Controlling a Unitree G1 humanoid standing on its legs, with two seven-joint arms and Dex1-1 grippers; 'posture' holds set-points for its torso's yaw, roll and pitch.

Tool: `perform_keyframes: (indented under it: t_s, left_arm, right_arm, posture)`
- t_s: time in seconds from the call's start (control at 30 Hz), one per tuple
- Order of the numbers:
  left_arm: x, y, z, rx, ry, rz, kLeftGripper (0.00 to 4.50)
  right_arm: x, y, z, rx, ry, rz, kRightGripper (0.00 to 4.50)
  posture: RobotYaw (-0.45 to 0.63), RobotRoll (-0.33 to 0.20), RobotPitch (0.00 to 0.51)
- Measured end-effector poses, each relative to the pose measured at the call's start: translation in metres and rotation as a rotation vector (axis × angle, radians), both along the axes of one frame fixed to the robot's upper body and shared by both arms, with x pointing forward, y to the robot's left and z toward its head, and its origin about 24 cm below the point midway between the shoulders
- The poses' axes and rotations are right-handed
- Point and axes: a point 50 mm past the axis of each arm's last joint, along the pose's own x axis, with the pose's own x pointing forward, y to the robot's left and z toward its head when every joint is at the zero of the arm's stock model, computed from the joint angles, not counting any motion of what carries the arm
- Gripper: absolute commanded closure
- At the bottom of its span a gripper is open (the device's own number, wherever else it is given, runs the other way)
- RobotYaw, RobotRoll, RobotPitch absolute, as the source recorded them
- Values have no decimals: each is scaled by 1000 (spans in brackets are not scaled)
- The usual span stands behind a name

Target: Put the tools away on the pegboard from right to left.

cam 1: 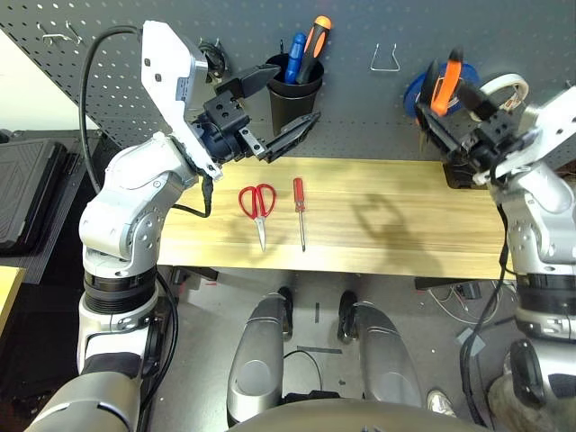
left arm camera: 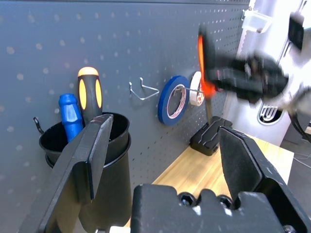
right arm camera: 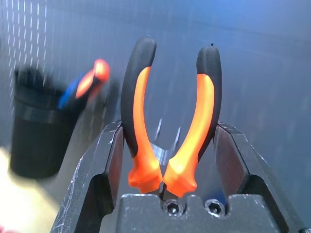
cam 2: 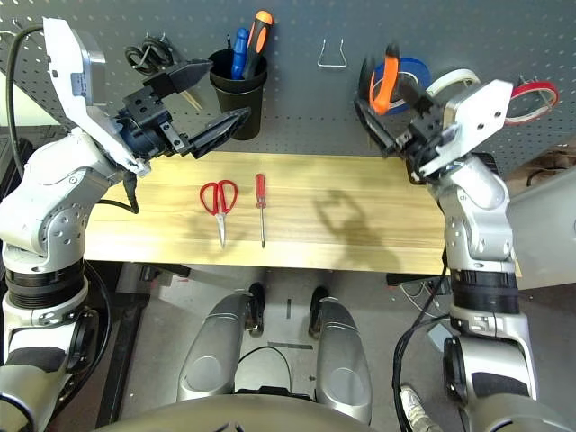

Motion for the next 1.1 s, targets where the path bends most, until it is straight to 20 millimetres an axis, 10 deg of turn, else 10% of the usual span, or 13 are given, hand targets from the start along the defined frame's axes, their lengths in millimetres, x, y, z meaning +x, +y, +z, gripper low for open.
perform_keyframes:
  t_s: [0.33, 1.1]
  left_arm:
    - [1, -3, -3, 6, 12, -7, 0]
    - [3, -1, -11, 14, 30, 50, 0]
  right_arm:
    - [30, 32, 50, 173, -159, 13, 1464]
    - [66, 47, 8, 190, -168, -59, 1464]
  posture:
    - [146, 0, 239]
    - [202, 0, 253]
